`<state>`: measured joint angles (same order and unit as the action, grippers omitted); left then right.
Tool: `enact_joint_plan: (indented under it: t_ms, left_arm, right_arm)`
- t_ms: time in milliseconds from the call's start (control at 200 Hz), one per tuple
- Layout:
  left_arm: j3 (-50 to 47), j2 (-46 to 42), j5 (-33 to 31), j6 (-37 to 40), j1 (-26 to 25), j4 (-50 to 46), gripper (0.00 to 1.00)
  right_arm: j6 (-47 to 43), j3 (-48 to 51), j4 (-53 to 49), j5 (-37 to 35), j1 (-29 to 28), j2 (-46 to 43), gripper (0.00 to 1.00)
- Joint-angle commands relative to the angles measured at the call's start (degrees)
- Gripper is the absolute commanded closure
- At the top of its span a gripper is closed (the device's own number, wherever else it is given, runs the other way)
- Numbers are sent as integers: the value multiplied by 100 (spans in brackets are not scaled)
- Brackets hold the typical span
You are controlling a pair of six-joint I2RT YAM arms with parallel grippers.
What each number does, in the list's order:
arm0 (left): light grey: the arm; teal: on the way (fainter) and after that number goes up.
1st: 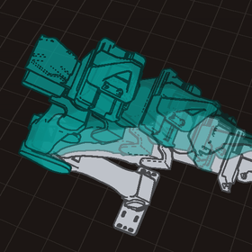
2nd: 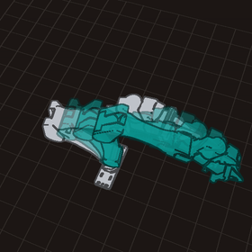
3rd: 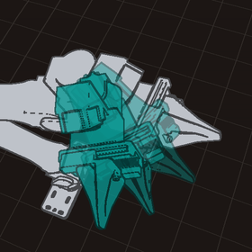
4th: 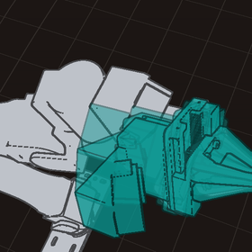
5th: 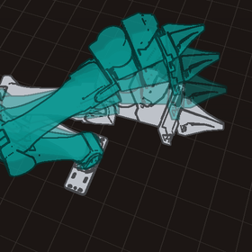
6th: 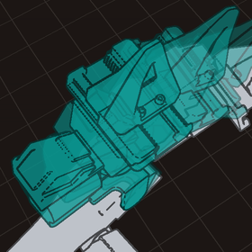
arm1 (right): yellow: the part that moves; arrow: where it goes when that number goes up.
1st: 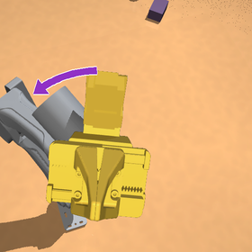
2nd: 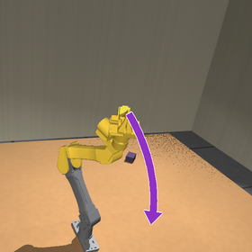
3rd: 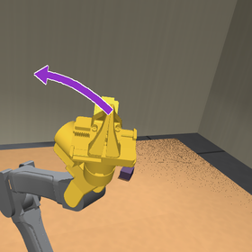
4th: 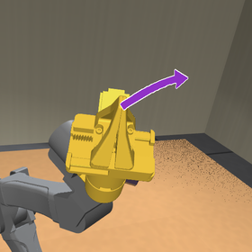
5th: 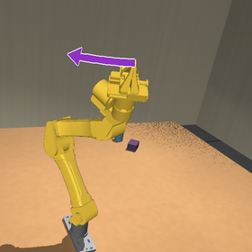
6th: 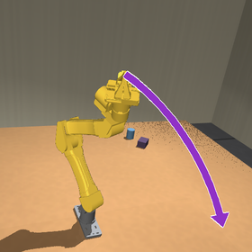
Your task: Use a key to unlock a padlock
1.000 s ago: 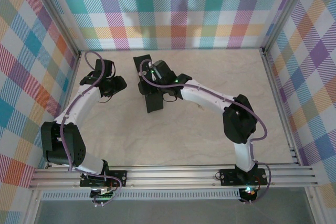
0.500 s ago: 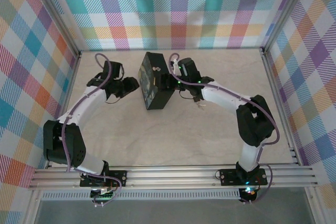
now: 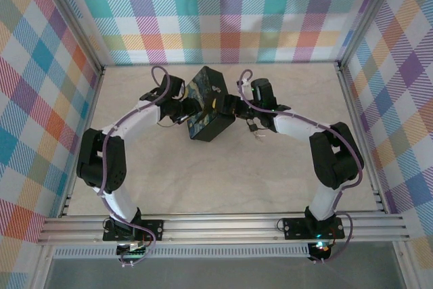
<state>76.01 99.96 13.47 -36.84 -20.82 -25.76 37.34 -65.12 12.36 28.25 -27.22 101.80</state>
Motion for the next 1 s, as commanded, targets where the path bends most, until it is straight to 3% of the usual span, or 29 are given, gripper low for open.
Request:
enact_joint_plan:
  t_ms: [0, 275, 505, 705, 995]
  left_arm:
    - [364, 150, -266, 51, -190, -287, 50]
    - [789, 535, -641, 228, -370, -700, 50]
    - [1047, 828, -867, 281, -384, -893, 51]
    - [1100, 984, -904, 295, -387, -927, 51]
    - [1302, 1048, -1248, 449, -388, -1216, 51]
  right_arm:
    - [-37, 222, 187, 404, 119, 259, 7]
    - [-316, 319, 172, 802, 485, 418, 5]
    - [419, 657, 1321, 1457, 746, 628, 0]
    - [502, 583, 1447, 1665, 780, 692, 0]
    - [-587, 25, -611, 1117, 782, 650, 0]
